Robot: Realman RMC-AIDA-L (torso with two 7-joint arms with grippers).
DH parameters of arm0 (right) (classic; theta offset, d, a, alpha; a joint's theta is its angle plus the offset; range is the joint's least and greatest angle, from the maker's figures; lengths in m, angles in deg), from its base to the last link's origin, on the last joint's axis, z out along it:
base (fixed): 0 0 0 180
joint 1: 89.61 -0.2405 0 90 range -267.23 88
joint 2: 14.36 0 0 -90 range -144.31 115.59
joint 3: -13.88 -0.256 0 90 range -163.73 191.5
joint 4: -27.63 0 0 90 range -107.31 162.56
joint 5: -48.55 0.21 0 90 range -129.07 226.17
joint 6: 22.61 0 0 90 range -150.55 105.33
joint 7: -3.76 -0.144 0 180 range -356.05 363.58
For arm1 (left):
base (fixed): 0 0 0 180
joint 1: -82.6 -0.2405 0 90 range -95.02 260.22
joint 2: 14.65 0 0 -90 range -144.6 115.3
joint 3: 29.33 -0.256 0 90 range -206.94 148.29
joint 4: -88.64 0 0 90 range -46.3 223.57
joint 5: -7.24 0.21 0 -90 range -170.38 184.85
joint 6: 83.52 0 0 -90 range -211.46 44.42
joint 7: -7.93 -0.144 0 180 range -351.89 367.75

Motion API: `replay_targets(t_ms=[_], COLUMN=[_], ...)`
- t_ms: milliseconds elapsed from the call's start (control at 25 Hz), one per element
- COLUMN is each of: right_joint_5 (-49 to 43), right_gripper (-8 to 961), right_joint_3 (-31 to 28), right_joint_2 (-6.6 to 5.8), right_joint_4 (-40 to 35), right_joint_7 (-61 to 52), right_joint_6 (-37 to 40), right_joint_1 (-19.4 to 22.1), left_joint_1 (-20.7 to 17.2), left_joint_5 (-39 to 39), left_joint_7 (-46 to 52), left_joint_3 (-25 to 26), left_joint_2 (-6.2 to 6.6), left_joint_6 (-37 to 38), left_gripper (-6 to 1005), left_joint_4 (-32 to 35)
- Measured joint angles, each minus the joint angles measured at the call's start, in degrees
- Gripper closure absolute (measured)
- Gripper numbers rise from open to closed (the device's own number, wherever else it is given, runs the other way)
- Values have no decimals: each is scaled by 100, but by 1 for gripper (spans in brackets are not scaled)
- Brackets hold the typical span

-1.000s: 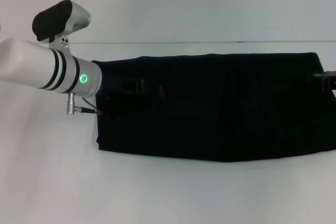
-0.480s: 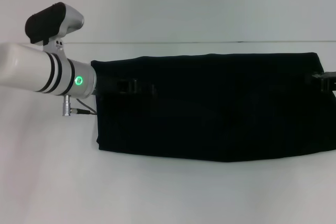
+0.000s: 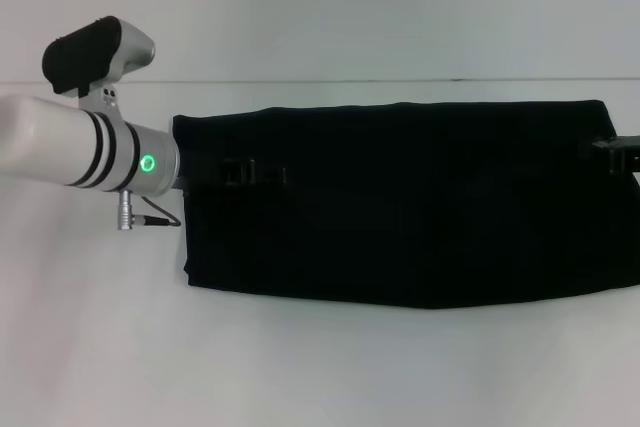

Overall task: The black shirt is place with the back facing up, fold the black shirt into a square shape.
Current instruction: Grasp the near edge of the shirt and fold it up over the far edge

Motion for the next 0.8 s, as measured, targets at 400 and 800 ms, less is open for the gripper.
replay_targets(t_ms=[400,800], right_joint_5=[-3,-23], right_gripper=[902,902], right_joint_3=[0,0], right_joint_2=[0,8], right_joint_4=[0,-49], right_joint_7=[8,8], right_joint_6=[18,37], right_joint_1=[-14,-18], left_joint_1=[86,144], left_joint_5=[-48,-54], left_joint_7=[-88,-89], left_joint_3=[-16,-16], left_joint_2=[-89,-121], left_joint_6=[-238,-375], left_gripper=[155,156], left_joint_4=[-125,-131])
